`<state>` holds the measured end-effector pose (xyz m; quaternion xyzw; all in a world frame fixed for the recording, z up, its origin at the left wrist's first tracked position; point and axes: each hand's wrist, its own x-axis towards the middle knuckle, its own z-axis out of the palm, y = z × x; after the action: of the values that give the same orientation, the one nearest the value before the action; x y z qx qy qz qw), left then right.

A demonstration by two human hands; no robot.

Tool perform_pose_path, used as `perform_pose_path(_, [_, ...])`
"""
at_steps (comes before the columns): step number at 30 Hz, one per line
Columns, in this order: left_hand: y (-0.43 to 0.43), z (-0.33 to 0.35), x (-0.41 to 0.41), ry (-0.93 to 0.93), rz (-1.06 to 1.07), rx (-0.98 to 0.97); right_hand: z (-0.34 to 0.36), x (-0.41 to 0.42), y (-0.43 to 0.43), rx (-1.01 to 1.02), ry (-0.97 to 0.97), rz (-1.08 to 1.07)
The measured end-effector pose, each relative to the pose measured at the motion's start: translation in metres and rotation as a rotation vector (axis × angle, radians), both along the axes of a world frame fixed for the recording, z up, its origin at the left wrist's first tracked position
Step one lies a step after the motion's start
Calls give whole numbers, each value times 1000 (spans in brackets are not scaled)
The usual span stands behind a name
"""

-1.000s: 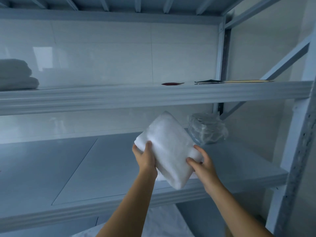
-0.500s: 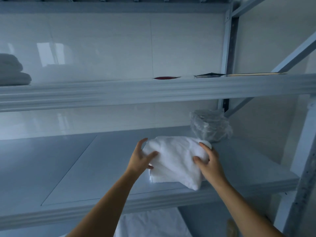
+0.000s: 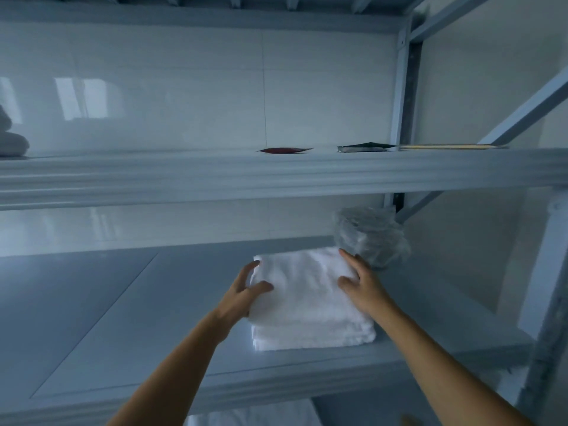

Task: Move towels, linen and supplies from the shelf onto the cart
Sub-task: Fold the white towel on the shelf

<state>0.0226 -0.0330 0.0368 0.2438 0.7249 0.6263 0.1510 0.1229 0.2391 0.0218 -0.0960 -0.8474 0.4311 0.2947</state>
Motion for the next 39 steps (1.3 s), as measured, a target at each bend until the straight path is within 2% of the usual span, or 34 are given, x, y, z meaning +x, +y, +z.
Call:
perform_pose_path(2, [3,-4,-7,-138,57,9,-10,2,2,-59,-40,25])
perform_pose_path(4, [9,-4,-13,-139,75,-20,-12,5,3,-76,-34,33])
perform_pose_path(7, [18,-6,-16,75,34,-81,-6,8,0,-65,-44,30])
perform_pose_path(9, [23,-7,-16,192,22,-56,1,8,-4,-80,-28,24])
perform_pose_path(12, [24,5,-13,269,86,77,19,10,-4,-91,61,20])
perform_pose_path(14, [23,10,-19,304,127,98,29,11,0,-111,78,33])
perform_pose_path(17, [21,-2,-22,286,131,-48,23,7,-3,-102,-81,48])
perform_pose_path(19, [20,-21,-21,314,128,-157,7,4,-6,-77,-120,27])
perform_pose_path(25, [18,-20,-19,268,147,-74,14,7,2,-121,-102,0])
perform_pose_path(31, [29,-41,-19,331,139,-257,-15,18,9,-195,-113,93])
perform_pose_path(33, [27,-41,-23,363,133,-396,-16,23,12,-214,-140,133])
perform_pose_path(39, [19,-38,-21,379,80,-595,-14,25,18,-98,-325,209])
